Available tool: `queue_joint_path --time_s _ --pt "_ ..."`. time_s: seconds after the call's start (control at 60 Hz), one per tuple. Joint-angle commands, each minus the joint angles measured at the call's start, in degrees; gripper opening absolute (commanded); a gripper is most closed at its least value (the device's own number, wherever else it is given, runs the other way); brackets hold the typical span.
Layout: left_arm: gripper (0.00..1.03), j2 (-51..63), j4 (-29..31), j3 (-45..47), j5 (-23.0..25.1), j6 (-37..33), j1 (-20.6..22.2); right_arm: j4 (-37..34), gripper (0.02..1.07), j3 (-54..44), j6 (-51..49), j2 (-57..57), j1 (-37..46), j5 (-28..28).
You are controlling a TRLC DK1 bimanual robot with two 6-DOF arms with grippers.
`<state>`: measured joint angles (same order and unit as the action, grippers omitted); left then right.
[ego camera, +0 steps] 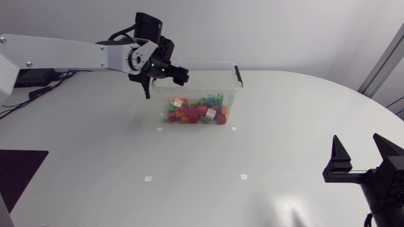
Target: Place the duplo bricks in the container
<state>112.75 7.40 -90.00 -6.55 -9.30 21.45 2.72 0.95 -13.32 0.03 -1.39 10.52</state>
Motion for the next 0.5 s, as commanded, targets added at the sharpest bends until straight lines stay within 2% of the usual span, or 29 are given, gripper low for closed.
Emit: queue_joint_path --time_s 0.0,0.283,0.383,0.483 --pt "0.98 -5.17 -0.46 2.37 -0.49 -1.51 -0.89 -0.61 1.02 -1.21 1.19 -0.38 0.16 -0.24" --pt "0.98 -16.60 -0.63 9.84 -0.49 -1.69 -2.73 -0.61 1.02 -1.21 8.58 -0.38 -0.19 -0.50" --pt "0.98 -21.25 -0.54 12.65 -0.49 -1.86 -3.00 -0.61 1.02 -1.21 16.84 -0.38 -0.81 -0.77" --pt "0.98 -24.59 -0.02 14.67 -0.49 -1.86 -3.08 -0.70 1.02 -1.21 17.10 -0.38 -1.25 -1.74"
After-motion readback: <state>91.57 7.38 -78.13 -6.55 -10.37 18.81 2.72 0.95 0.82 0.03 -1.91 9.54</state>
